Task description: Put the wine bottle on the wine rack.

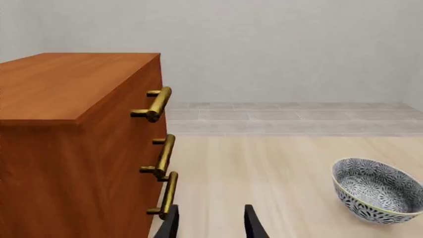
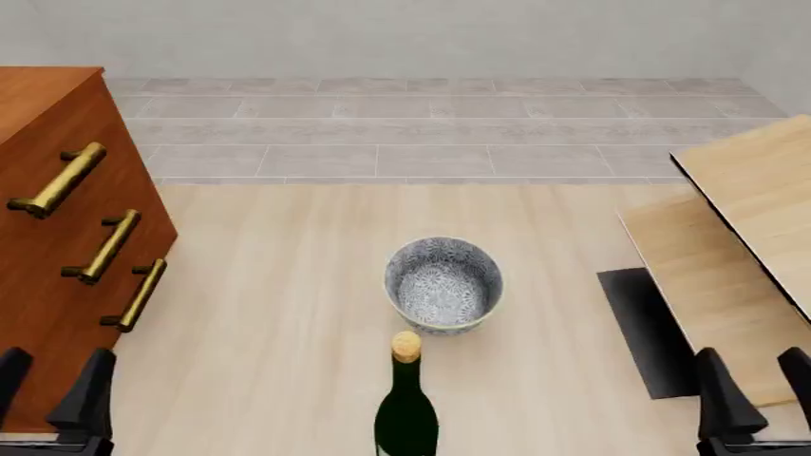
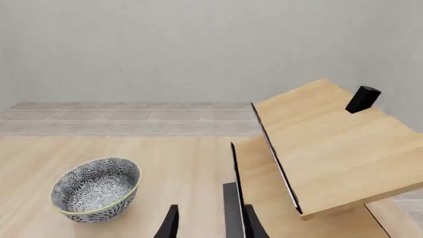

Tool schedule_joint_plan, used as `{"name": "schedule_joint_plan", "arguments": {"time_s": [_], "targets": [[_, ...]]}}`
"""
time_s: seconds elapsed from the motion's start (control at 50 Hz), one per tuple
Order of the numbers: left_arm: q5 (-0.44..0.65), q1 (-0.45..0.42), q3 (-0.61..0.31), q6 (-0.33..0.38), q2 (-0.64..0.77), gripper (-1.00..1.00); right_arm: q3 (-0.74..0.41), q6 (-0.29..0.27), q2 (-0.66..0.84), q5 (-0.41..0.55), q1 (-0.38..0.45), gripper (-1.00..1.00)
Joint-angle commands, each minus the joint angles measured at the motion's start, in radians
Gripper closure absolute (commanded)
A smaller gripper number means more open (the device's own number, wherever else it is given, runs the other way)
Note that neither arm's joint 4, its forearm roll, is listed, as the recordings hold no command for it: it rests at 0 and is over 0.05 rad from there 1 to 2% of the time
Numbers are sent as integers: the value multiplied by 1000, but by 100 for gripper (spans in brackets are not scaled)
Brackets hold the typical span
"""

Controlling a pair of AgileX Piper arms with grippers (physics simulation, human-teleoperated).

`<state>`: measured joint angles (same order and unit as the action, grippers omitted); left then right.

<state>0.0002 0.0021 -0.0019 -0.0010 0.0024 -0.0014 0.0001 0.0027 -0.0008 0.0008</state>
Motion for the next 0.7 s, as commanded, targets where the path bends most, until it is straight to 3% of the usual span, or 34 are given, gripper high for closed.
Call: {"name": "schedule_joint_plan", "arguments": {"time_s": [0.02, 0.08, 0.2, 0.26, 0.32, 0.58, 0.7], "targets": [[2, 2, -5, 1, 1, -100, -3, -3, 7, -2, 7, -100], [22, -26, -11, -21, 1, -100, -3, -6, 13, -3, 12, -100], [19, -17, -28, -4, 0, -100, -3, -5, 13, -3, 20, -100], [2, -18, -26, 25, -2, -100, -14, -45, 23, -4, 46, -100], [1, -20, -20, 29, -2, -100, -27, -42, 18, 9, 57, -100], [-12, -36, -19, 43, -2, -100, -139, -140, -3, 165, 238, -100], [-17, -43, -16, 50, -2, -100, -182, -135, -3, 229, 314, -100]]}}
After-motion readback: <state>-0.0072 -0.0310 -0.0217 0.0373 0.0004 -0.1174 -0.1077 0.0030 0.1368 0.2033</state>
